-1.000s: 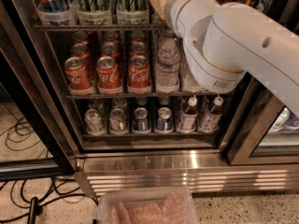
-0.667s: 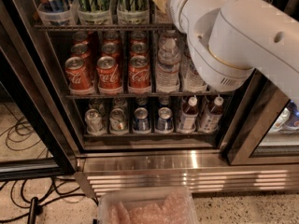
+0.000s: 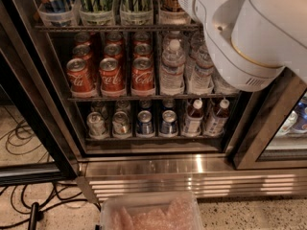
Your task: Pick orange can from top shelf of fridge
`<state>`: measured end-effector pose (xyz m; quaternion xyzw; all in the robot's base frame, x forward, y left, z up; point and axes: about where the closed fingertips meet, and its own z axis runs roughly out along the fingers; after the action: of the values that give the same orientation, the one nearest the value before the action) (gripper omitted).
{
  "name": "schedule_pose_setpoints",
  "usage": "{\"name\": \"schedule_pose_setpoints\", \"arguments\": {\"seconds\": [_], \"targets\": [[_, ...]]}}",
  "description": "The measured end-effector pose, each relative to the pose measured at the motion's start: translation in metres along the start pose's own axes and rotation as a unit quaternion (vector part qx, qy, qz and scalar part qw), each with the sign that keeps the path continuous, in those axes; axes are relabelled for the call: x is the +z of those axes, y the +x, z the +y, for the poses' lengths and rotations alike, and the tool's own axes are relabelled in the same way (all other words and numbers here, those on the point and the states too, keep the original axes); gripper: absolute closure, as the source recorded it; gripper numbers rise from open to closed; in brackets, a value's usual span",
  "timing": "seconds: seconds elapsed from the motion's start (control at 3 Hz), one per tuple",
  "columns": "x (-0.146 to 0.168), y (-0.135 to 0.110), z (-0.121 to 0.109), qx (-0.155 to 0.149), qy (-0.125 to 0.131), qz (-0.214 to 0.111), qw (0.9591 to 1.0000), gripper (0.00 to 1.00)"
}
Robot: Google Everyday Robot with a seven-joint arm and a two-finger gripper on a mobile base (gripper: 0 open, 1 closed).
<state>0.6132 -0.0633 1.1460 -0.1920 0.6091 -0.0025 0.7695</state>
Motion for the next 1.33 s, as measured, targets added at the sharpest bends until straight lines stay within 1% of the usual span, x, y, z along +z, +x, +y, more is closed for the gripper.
{"name": "schedule_pose_setpoints", "arguments": {"seconds": [0.33, 0.67, 1.0, 1.33], "targets": [[-0.026, 0.002, 0.003, -0.001, -0.009, 0.016, 0.9998, 1.0], [-0.059, 0.023, 0.023, 0.007, -0.038, 0.056, 0.9977, 1.0], [-0.101, 0.059, 0.076, 0.036, -0.102, 0.111, 0.9879, 1.0], [-0.133, 0.087, 0.117, 0.079, -0.181, 0.148, 0.9692, 1.0]]}}
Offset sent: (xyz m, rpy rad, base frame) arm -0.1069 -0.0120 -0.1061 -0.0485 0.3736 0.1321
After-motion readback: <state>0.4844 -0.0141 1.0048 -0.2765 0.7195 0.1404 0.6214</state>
